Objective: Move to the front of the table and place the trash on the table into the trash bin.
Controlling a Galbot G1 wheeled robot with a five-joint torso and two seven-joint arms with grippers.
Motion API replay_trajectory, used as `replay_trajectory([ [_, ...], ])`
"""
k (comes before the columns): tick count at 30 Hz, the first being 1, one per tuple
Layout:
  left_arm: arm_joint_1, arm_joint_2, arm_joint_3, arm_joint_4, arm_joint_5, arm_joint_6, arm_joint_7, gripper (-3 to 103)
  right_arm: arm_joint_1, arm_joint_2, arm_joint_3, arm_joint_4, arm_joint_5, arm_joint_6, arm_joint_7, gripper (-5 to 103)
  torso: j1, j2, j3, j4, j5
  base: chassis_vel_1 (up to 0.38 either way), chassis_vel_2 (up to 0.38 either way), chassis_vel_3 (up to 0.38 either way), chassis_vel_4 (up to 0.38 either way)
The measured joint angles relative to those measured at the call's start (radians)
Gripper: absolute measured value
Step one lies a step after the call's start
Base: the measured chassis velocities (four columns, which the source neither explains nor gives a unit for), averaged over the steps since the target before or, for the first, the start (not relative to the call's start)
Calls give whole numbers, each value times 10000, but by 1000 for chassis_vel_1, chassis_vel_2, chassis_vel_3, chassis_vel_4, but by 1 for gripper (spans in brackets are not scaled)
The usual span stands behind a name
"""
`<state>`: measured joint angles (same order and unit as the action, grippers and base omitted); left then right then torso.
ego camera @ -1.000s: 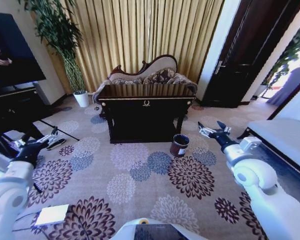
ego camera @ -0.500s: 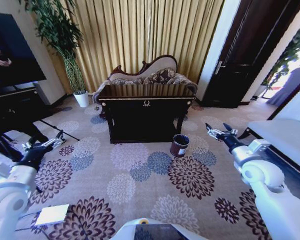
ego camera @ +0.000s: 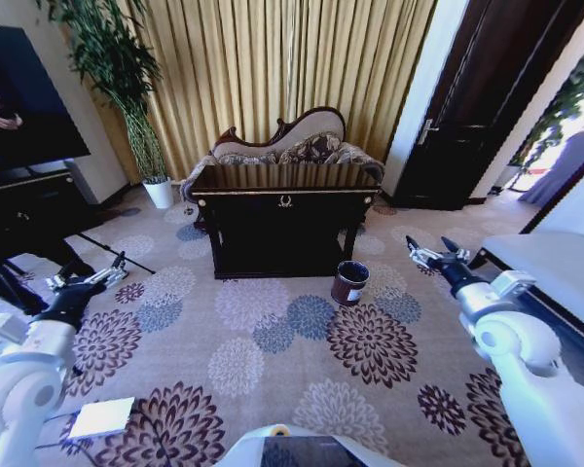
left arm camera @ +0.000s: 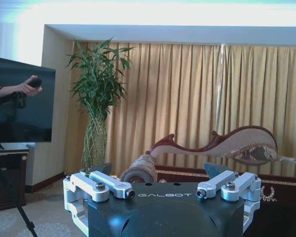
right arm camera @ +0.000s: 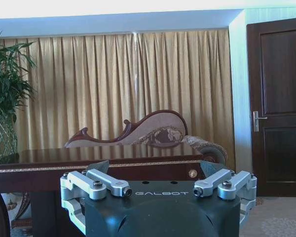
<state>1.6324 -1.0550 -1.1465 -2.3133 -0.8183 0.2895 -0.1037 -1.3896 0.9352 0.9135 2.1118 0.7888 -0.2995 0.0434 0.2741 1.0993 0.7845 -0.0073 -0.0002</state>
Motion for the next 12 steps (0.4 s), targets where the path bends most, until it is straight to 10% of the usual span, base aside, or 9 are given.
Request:
replay_trajectory([
  [12, 82, -26, 140, -136, 9, -429, 64, 100, 18, 39, -29, 35, -11, -3, 39, 100, 0, 0, 0, -1, 1, 0, 0, 0, 0],
])
